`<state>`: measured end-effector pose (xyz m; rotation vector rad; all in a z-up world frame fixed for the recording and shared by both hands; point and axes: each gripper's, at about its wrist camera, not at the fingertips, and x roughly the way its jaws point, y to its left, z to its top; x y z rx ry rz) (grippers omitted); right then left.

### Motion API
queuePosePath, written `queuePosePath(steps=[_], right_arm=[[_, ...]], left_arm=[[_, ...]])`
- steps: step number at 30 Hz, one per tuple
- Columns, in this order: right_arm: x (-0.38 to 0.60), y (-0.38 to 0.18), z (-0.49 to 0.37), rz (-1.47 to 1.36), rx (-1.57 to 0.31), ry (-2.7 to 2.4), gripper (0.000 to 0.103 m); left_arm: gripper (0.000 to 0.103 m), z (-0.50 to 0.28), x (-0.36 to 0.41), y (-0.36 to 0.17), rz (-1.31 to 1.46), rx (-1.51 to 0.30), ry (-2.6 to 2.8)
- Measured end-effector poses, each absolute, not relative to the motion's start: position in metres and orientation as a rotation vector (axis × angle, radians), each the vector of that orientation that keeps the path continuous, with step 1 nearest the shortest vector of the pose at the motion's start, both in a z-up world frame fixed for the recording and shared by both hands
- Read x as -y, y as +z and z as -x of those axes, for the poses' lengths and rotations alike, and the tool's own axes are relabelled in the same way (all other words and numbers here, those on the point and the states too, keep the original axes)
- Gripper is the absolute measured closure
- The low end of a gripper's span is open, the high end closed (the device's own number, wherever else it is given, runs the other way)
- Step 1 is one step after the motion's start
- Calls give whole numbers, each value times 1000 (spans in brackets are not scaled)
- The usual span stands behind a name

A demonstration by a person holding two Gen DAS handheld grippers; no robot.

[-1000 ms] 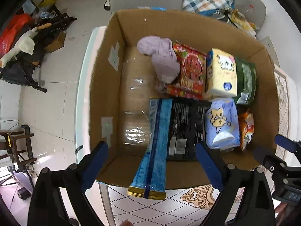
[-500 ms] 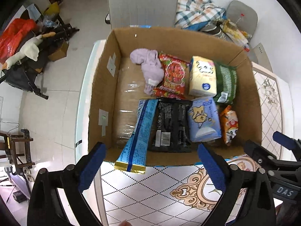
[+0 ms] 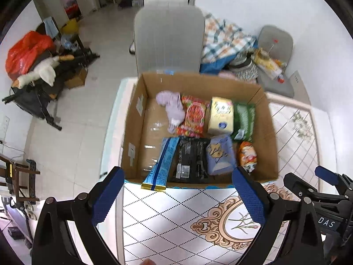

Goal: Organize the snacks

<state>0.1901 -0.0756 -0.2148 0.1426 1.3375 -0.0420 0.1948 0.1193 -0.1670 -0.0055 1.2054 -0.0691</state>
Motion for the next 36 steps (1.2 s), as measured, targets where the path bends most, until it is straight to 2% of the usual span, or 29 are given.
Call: queuePosePath(steps=[10,20,36], right_arm=[[86,-106,-128,-133,-1156,-36,0],[87,-36,-71,-103,-1061,-24,0],[94,14,-36,-79,-962,-65,0]], left_arm=[[3,-138,-115,-77,5,-1077,-84],[3,-97,-108,-33,5,-1033,-111],[3,-66,-104,-5,5,-983,-104]])
